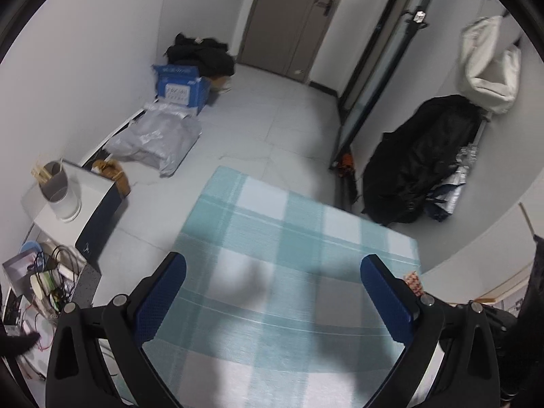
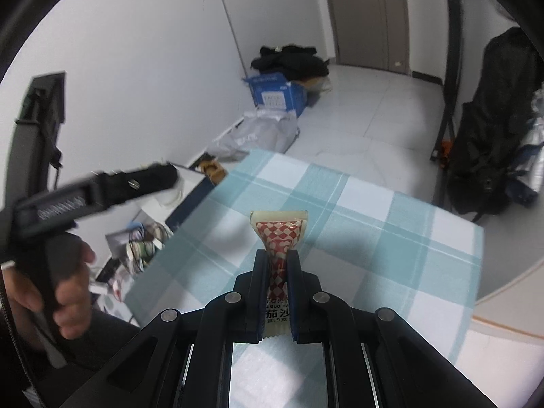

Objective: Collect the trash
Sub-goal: 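Carry the checkered sachet in the right tool to the bin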

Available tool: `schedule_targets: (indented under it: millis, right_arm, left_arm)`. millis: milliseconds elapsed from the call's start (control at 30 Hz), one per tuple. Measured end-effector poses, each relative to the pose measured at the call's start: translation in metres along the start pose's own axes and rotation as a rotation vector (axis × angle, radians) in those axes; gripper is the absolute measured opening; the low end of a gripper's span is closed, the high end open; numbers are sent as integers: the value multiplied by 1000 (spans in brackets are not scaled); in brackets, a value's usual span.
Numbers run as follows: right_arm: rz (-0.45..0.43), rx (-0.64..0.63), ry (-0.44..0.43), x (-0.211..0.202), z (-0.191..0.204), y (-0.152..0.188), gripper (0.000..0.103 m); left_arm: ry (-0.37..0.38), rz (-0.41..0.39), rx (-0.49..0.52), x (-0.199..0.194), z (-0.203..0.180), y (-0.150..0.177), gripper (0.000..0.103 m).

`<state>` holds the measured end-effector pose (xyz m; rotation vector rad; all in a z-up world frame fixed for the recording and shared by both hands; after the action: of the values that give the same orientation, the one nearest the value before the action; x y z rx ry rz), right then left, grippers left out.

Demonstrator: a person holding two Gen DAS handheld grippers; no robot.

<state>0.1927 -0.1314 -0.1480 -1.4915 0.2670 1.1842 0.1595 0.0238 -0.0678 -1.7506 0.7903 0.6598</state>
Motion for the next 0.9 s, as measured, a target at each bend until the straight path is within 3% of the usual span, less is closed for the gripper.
schedule_targets:
  millis: [233, 500, 567, 733, 900]
  right_arm:
    - [-133, 85, 72, -99, -19, 2, 10]
    - [-266, 164, 197, -220, -47, 24, 10]
    - [-295, 189, 232, -246, -54, 37, 10]
    - [-335, 264, 307, -297, -79, 77, 10]
    - [-310, 341, 412, -325, -109, 132, 10]
  left_arm:
    - [124, -73, 75, -48, -60, -6, 99]
    - [279, -148, 264, -111, -162, 5, 98]
    - [324, -150, 310, -123, -187, 14, 90]
    - [403, -117, 413, -135, -240, 40, 88]
    - [400, -77, 524, -134, -276, 72, 88]
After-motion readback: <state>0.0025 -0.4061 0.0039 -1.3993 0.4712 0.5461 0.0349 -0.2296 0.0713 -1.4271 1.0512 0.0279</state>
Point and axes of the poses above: each gripper's, at about its wrist camera, not at the fingertips, and x roughly the way its jaws point, z to its left, y to its underside, the point moved 5 cm from there along x, roughly the way its jaws point, and after that the axes turned 3 degrees about z, right-handed, at the moved point
